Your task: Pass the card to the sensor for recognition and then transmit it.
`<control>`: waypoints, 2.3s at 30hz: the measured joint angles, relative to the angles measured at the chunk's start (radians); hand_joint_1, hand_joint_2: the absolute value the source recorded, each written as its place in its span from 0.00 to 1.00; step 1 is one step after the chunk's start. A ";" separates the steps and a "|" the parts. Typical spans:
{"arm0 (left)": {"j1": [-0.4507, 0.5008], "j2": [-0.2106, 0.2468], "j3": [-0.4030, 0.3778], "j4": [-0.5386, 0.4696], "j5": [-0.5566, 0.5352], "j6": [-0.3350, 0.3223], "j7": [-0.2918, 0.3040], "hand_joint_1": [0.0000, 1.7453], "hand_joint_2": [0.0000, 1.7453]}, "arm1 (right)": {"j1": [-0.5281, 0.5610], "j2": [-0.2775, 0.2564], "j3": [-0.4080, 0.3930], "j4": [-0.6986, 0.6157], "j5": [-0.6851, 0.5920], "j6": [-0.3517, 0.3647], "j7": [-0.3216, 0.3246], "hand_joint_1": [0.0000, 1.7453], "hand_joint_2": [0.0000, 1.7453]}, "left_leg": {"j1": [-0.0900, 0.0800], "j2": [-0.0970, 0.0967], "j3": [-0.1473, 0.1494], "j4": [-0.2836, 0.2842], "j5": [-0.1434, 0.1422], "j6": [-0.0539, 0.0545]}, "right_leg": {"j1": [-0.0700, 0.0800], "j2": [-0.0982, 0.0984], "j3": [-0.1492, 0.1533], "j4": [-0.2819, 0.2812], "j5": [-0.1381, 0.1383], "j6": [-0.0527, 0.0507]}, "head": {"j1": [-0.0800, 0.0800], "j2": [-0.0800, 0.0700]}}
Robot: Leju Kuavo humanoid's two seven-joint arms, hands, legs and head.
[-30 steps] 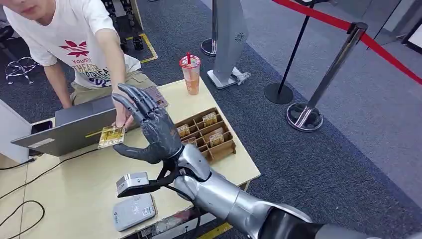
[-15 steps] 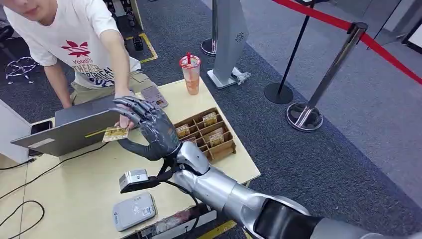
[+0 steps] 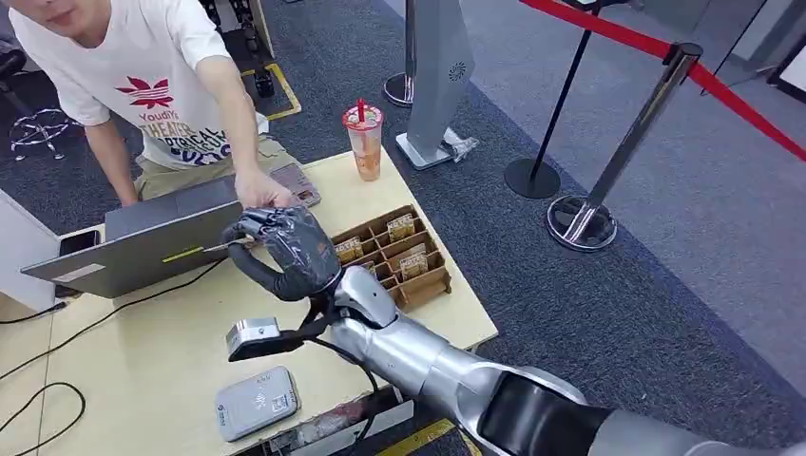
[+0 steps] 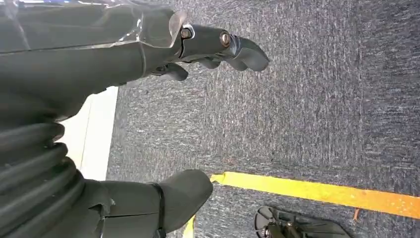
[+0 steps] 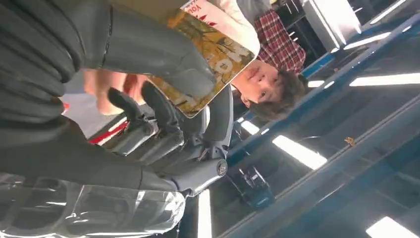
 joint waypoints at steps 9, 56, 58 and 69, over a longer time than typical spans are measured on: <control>0.003 0.000 0.000 0.000 0.002 0.007 0.000 0.00 1.00 | -0.001 0.001 0.019 0.002 -0.049 0.007 0.015 1.00 1.00 | 0.000 0.000 0.000 0.000 0.000 0.000 | 0.000 0.000 0.000 0.000 0.000 0.000 | 0.000 0.000; 0.007 0.002 0.001 0.000 -0.011 -0.011 -0.023 0.00 1.00 | 0.074 -0.027 0.102 0.002 -0.913 0.983 0.129 1.00 1.00 | 0.000 0.000 0.000 0.000 0.000 0.000 | 0.000 0.000 -0.001 0.000 0.000 0.000 | 0.000 0.000; 0.007 0.002 0.001 0.000 -0.011 -0.011 -0.022 0.00 1.00 | 0.078 -0.027 0.114 0.008 -0.918 0.984 0.135 1.00 1.00 | 0.000 0.000 0.000 0.000 0.000 0.000 | 0.000 0.000 -0.001 0.000 0.000 0.000 | 0.000 0.000; 0.007 0.000 0.000 0.000 -0.034 -0.016 -0.023 0.00 1.00 | 0.096 -0.025 0.160 0.044 -0.937 0.946 0.168 1.00 1.00 | 0.000 0.000 0.000 0.000 0.000 0.000 | 0.000 0.000 -0.001 0.000 0.000 0.000 | 0.000 0.000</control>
